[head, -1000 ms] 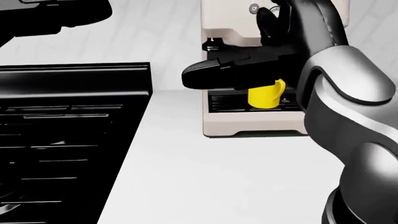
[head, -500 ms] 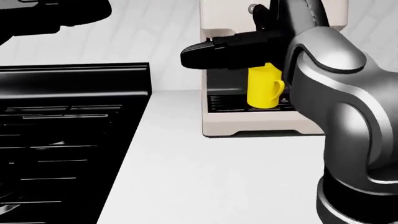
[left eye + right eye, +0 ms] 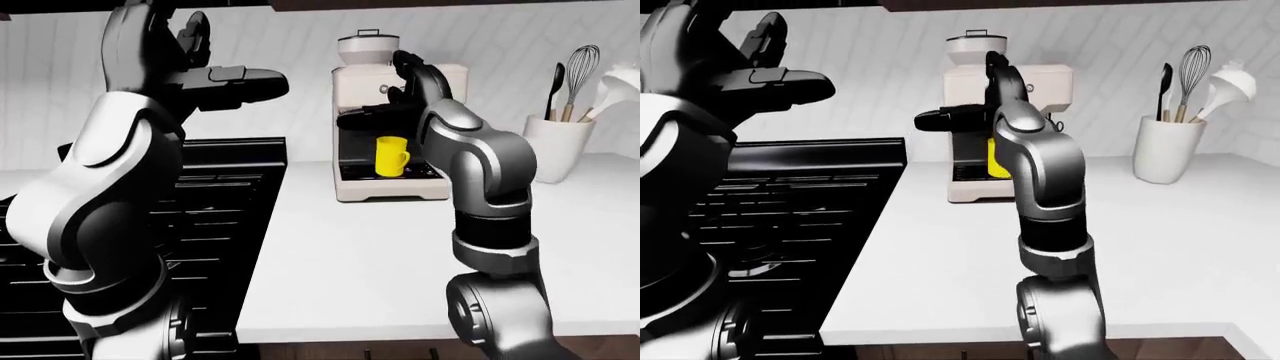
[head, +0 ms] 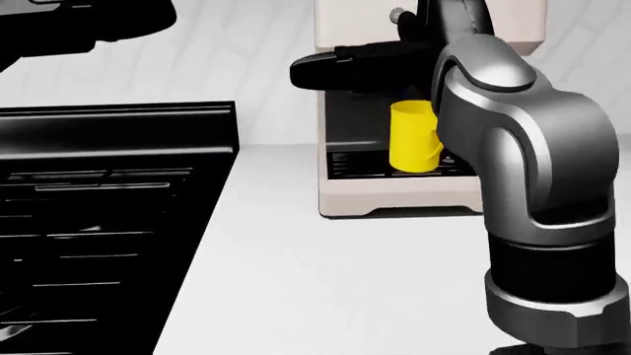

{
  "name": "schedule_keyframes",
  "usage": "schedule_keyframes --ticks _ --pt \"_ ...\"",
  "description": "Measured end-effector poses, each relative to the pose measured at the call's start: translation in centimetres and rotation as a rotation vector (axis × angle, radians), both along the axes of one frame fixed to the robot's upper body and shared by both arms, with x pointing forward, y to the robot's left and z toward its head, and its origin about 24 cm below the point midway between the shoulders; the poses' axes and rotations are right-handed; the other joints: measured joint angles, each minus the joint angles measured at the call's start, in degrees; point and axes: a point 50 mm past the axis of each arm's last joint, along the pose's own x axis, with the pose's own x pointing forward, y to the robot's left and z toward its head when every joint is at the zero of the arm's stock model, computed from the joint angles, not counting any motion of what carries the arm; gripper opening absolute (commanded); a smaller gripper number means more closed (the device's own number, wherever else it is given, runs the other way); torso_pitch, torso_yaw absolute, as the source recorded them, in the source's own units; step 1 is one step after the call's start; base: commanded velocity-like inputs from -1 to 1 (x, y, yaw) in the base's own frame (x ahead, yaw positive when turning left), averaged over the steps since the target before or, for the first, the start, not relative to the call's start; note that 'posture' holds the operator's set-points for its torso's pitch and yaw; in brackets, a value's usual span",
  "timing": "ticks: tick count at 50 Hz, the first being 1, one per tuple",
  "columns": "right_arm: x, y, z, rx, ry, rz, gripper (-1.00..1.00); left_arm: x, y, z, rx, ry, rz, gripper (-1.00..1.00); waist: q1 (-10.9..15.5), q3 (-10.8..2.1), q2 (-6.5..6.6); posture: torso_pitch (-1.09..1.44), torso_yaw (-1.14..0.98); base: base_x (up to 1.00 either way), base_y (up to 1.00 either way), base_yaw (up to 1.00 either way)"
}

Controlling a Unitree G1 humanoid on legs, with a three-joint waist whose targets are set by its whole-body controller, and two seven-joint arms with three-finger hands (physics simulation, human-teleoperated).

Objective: Press the button on the coffee machine to serve coffee.

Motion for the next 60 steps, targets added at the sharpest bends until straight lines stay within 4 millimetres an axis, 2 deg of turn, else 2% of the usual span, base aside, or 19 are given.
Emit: schedule_keyframes --ticks 15,34,60 --pt "1.9 -0.4 -1.0 0.014 0.002 -0.017 1.0 0.0 0.0 0.0 -0.002 -0.002 -0.001 1.0 -0.11 -0.04 0.12 -0.65 0.0 0.0 0.0 0.0" --pt "3.7 0.2 -0.8 0.039 -0.018 -0.015 1.0 -0.1 0.0 0.1 -0.001 -0.005 -0.003 1.0 -0.25 -0.12 0.27 -0.65 0.0 0.0 0.0 0.0" --pt "5.9 -0.2 -2.6 0.042 0.013 -0.053 1.0 0.0 0.0 0.1 -0.005 -0.007 -0.002 1.0 -0.39 -0.17 0.52 -0.65 0.0 0.0 0.0 0.0"
